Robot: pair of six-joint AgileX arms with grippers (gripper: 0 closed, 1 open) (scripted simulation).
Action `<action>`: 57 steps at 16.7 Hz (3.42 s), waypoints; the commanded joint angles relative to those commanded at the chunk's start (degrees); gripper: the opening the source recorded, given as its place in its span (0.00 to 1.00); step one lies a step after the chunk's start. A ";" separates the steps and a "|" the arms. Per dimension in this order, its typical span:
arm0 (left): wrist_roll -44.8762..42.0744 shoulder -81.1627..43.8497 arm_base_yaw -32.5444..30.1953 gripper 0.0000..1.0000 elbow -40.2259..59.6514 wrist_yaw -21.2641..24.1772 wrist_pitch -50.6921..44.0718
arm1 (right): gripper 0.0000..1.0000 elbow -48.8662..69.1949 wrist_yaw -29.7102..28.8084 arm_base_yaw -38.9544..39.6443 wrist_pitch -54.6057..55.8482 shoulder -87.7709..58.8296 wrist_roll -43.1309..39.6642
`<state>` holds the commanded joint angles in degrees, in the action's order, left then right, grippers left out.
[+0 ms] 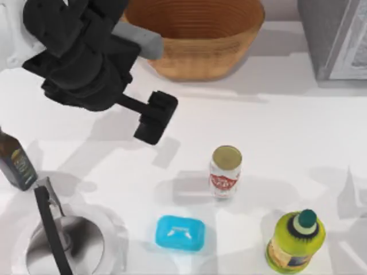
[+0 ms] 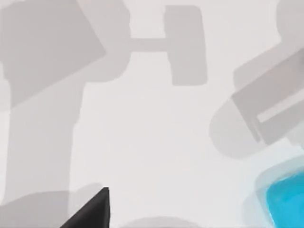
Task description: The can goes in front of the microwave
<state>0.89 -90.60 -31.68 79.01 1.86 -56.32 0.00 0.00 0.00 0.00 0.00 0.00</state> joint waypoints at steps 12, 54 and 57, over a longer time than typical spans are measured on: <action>0.40 -41.16 -15.23 1.00 44.28 -1.47 -24.72 | 1.00 0.00 0.00 0.00 0.00 0.00 0.00; 0.21 -43.65 -16.23 0.00 34.04 -1.64 -12.43 | 1.00 0.00 0.00 0.00 0.00 0.00 0.00; 0.17 -43.68 -16.22 0.00 34.21 -1.61 -12.67 | 1.00 0.00 0.00 0.00 0.00 0.00 0.00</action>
<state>1.06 -134.29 -47.90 113.21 0.26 -68.99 0.00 0.00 0.00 0.00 0.00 0.00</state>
